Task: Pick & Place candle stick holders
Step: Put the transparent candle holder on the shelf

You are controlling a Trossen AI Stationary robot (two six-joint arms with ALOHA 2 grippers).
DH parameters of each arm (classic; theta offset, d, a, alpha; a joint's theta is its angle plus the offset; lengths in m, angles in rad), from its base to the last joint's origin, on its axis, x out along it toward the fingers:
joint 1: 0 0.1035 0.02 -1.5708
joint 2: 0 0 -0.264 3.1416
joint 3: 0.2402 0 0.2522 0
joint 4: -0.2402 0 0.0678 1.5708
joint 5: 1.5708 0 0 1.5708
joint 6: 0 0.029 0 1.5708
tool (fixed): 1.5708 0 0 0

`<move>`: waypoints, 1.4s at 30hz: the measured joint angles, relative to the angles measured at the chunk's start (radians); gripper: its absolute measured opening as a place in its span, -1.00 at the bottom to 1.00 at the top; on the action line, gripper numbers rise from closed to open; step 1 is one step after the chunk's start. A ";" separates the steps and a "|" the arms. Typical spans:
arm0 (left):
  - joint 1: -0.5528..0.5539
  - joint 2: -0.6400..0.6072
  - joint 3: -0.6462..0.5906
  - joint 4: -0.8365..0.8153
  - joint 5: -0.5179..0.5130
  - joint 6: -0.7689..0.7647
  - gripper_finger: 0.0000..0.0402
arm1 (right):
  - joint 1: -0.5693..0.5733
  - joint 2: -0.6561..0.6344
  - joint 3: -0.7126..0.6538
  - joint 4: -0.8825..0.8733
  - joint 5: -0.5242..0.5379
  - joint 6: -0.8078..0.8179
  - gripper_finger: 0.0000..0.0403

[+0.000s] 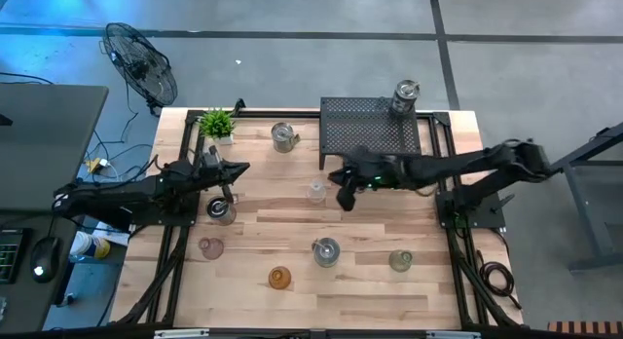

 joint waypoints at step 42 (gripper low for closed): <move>0.000 0.063 0.025 0.001 -0.010 0.011 -1.00 | -0.055 0.451 0.284 -0.190 -0.038 -0.094 0.11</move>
